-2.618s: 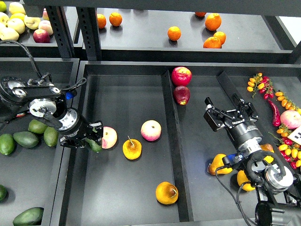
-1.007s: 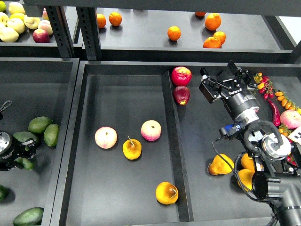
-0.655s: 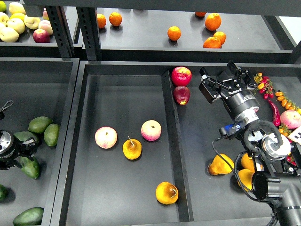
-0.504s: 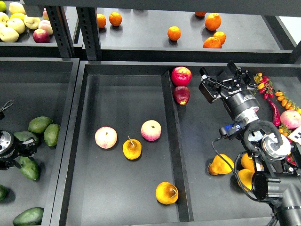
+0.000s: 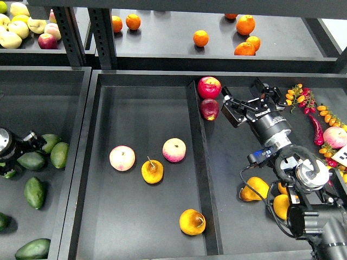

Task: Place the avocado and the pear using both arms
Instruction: 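Retract the left gripper and swing the right gripper toward the center, then lower the right gripper toward the yellow pear nearest the robot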

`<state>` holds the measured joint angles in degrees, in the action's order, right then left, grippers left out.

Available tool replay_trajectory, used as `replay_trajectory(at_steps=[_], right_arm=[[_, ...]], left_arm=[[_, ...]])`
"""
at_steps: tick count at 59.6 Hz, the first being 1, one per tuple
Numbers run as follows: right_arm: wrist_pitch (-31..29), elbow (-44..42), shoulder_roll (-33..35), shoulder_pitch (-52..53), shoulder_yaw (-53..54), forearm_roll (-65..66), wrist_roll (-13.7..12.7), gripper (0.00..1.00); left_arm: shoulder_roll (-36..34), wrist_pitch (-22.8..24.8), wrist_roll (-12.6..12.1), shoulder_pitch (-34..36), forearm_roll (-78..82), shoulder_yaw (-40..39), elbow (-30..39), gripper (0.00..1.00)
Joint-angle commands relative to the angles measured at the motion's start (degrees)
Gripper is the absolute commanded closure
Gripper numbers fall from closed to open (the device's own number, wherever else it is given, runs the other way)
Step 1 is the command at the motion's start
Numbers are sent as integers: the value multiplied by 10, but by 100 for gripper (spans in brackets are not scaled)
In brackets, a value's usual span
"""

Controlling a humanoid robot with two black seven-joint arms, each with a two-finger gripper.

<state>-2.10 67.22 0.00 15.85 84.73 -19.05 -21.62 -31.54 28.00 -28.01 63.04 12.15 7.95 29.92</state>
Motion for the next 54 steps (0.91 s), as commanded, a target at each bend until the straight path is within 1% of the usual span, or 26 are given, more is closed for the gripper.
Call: replay_trajectory(at_steps=[1, 8, 16, 20, 21, 25, 32, 41, 46, 54], right_arm=[[0, 4, 0, -10, -11, 6, 0, 0], [-2, 4, 0, -13, -30, 8, -1, 0], [-9, 5, 0, -22, -58, 7, -2, 0], [-18, 11, 18, -23, -76, 7, -2, 0], [-26, 17, 39, -26, -97, 7, -6, 0], [-31, 23, 60, -27, -114, 6, -12, 0], [-37, 30, 98, -26, -142, 6, -26, 0], [-37, 30, 121, -26, -155, 5, -42, 0], [-37, 30, 139, -26, -169, 5, -63, 0], [-37, 30, 168, -21, -192, 4, -64, 0]], left_arm=[[-33, 0, 0, -6, -17, -60, -4, 7], [-52, 0, 0, -11, -78, -108, -7, 6], [-68, 0, 0, -9, -159, -139, -16, 4], [-70, 0, 0, -10, -196, -156, -17, 4], [-73, 0, 0, -13, -231, -173, -17, 4], [-73, 0, 0, -22, -260, -189, -17, 3], [-70, 0, 0, -50, -314, -241, -16, 2], [-64, 0, 0, -99, -340, -326, -9, 2], [-56, 0, 0, -137, -345, -390, -8, 2], [-35, 0, 0, -189, -361, -473, -7, 2]])
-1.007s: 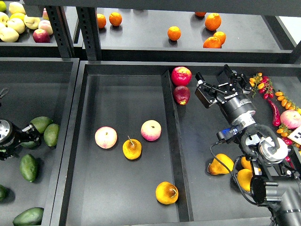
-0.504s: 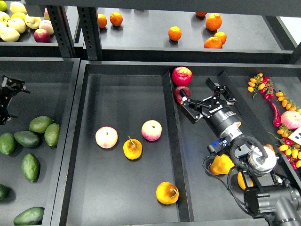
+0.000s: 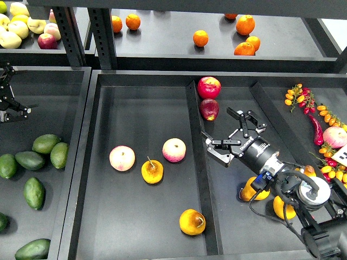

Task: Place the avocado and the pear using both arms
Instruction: 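Lower the right gripper toward the yellow pear nearest the robot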

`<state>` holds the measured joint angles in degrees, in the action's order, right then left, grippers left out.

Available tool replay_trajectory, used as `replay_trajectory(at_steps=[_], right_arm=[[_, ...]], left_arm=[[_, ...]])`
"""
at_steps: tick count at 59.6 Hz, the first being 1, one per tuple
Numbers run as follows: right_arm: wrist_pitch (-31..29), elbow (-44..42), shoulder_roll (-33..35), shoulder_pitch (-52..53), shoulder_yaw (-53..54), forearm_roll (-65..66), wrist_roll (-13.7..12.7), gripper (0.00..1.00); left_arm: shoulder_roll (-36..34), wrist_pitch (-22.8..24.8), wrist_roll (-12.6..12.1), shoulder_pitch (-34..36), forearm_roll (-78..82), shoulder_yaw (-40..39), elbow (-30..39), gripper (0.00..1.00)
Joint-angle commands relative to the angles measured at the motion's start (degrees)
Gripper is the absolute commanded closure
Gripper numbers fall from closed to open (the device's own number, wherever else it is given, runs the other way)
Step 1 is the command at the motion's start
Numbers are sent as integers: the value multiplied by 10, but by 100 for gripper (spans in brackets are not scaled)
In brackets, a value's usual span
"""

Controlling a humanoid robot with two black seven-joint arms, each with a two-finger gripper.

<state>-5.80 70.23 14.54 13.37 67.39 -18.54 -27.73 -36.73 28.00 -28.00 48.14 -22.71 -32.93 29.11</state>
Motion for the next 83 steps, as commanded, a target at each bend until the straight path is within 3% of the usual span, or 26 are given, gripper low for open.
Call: replay_trajectory(at_steps=[1, 13, 17, 33, 56, 68, 70, 83], right_arm=[[0, 0, 26, 5, -23, -1, -3, 0], [0, 2, 59, 13, -69, -1, -3, 0], [0, 2, 63, 17, -89, -1, -3, 0], [-1, 7, 86, 39, -151, 1, -3, 0], [-87, 8, 175, 121, -302, 25, -3, 0], [-102, 7, 189, 149, -367, 44, -3, 0], [-116, 3, 189, 149, -383, 48, -3, 0], [-124, -8, 189, 149, -413, 68, -3, 0]], left_arm=[[20, 0, 0, -46, -14, -75, 2, 2], [74, 0, 0, -139, -16, -226, 18, 1], [109, 0, 0, -199, -16, -306, 45, 1], [190, 0, 0, -320, -16, -417, 126, 1], [289, 0, 0, -448, -16, -514, 230, 1], [335, 0, 0, -492, -17, -553, 298, 1], [352, 0, 0, -507, -16, -563, 334, 1], [367, 0, 0, -543, -16, -566, 405, 1]])
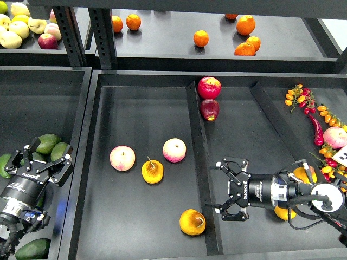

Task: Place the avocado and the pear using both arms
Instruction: 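Lower the right gripper toward the yellow pear nearest the robot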

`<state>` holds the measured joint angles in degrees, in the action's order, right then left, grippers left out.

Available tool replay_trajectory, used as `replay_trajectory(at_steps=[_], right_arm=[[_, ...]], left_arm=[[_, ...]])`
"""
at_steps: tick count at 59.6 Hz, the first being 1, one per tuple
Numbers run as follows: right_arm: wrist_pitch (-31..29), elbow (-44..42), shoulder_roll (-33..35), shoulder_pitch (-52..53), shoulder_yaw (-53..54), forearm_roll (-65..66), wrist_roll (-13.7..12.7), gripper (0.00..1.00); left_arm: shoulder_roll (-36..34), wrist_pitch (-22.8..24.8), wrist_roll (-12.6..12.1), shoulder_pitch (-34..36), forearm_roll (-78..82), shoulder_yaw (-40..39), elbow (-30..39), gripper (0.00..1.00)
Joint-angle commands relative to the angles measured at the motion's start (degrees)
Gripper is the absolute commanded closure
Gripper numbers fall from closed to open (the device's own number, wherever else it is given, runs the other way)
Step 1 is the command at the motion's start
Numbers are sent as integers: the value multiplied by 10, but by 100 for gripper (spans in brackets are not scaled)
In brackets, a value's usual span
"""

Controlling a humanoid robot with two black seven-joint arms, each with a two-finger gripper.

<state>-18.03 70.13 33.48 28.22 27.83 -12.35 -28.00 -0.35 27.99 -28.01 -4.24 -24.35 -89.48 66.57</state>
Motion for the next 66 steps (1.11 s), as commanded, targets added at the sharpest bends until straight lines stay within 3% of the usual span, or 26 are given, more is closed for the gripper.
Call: replay_trajectory(at_steps=[1, 20, 66], right_arm=[[-2, -9, 0, 1, -22, 6, 0, 0], [-10, -30, 4, 31, -91, 9, 0, 0], [-10, -66, -38, 36, -126, 7, 0, 0]], left_arm=[[4, 0, 0, -22, 0, -1, 33, 1], [4, 0, 0, -48, 0, -3, 48, 1], [4, 0, 0, -56, 1, 14, 35, 1]])
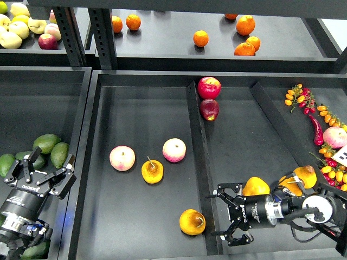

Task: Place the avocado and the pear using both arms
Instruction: 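Lower the right gripper toward the yellow pear nearest the robot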

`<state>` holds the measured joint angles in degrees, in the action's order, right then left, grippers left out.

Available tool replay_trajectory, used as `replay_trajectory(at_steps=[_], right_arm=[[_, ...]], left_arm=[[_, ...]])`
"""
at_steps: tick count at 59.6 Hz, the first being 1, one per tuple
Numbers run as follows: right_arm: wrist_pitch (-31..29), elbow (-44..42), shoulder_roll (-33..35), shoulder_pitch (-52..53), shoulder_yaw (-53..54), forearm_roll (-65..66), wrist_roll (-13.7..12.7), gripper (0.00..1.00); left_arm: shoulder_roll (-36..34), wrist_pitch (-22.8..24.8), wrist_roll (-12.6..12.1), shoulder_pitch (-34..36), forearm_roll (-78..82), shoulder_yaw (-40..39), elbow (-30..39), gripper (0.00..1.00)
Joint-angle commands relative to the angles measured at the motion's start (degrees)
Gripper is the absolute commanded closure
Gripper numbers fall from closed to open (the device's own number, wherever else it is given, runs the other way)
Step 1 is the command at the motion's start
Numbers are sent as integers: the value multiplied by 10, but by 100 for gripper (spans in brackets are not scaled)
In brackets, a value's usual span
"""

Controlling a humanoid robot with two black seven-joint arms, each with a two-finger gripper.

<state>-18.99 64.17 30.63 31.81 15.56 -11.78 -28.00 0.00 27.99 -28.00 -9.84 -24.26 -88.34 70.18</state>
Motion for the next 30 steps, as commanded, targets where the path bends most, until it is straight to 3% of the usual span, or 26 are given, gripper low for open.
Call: replay_trajectory(at_steps=[1, 30], right_arm=[[0, -10, -12, 0, -5, 1, 0, 0], [1, -92, -74, 7, -9, 5, 0, 1]], left_arm=[[0, 0, 0, 0, 0, 3, -2, 1], [0, 0, 0, 0, 0, 4, -1, 1]])
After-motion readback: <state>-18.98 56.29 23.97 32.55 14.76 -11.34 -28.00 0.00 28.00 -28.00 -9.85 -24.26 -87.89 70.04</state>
